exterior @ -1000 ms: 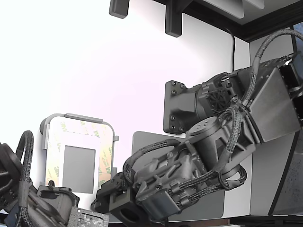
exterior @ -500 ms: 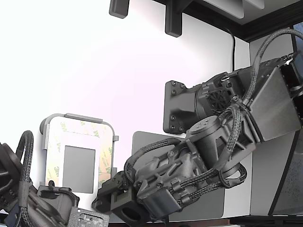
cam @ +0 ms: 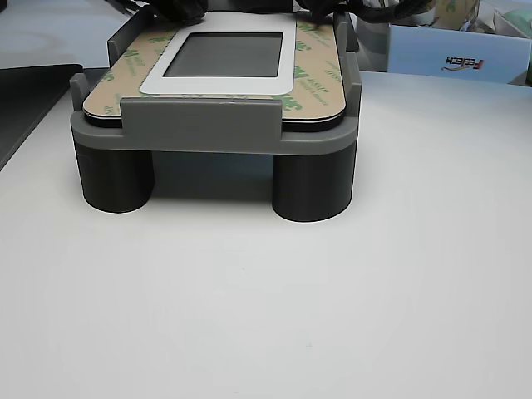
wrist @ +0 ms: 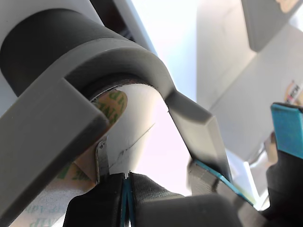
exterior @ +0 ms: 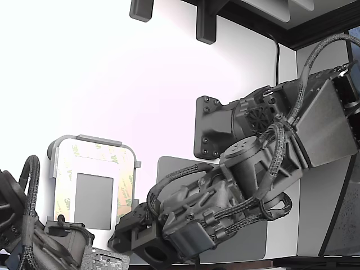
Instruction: Peel off protective film from adhesive tape.
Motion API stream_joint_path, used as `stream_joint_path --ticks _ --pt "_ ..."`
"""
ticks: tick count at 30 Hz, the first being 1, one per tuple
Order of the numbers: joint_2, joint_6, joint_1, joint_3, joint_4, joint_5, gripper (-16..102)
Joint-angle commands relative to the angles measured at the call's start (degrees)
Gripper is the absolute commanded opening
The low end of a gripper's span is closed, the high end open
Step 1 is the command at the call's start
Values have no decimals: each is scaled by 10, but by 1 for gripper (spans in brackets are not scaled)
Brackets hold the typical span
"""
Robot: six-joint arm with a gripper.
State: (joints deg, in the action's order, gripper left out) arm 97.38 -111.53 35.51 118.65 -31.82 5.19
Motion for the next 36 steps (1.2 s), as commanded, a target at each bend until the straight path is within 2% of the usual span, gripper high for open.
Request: stream_joint_path --ticks 1,36 --pt "11 -4 -11 -5 -1 -2 -11" --pt "19 -31 -40 26 28 16 -11"
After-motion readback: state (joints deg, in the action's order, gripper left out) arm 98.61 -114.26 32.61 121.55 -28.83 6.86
